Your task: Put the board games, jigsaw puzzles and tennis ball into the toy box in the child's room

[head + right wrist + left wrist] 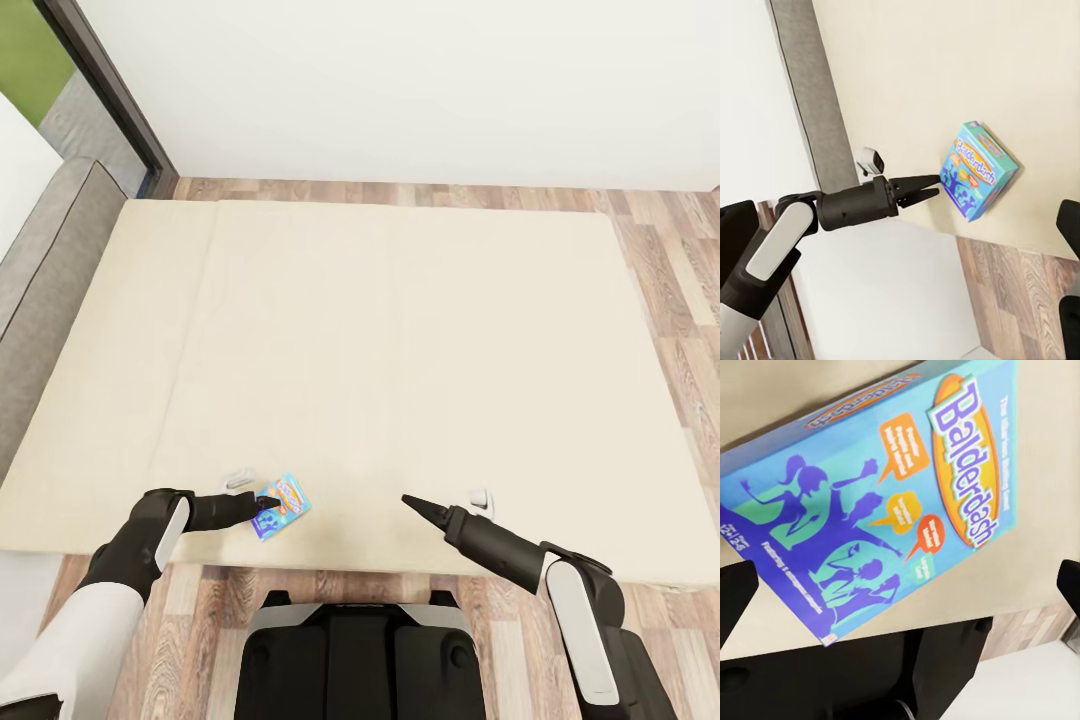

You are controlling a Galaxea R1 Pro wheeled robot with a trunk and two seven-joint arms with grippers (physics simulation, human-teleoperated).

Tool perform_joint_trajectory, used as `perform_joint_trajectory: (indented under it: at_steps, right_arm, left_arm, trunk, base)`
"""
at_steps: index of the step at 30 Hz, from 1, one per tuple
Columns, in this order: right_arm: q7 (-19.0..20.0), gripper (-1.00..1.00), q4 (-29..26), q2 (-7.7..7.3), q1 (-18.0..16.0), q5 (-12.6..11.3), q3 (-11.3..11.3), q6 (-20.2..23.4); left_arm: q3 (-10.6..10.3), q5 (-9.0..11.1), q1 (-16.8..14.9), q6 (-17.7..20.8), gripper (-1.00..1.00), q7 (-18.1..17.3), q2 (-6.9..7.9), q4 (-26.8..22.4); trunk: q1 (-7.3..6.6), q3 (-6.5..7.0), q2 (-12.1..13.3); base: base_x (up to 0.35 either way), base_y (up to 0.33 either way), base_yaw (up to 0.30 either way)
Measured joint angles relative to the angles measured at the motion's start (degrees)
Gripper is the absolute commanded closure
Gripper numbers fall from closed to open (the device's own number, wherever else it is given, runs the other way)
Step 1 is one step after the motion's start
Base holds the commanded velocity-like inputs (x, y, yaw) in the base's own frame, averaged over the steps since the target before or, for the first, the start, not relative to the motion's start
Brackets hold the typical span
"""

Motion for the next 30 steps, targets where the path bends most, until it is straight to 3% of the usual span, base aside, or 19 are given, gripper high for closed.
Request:
perform_joint_trajectory:
  at_steps: [30]
  right_arm:
    - [-0.35, -1.00, -0.09, 0.14, 0.00, 0.00, -0.05, 0.02]
  left_arm:
    - [-0.26, -0.61, -0.09, 0.11, -1.00, 1.50, -0.26, -2.10]
  trunk:
    - [0.00, -0.09, 0.00]
  base:
    - [0.000, 0.000, 0.000]
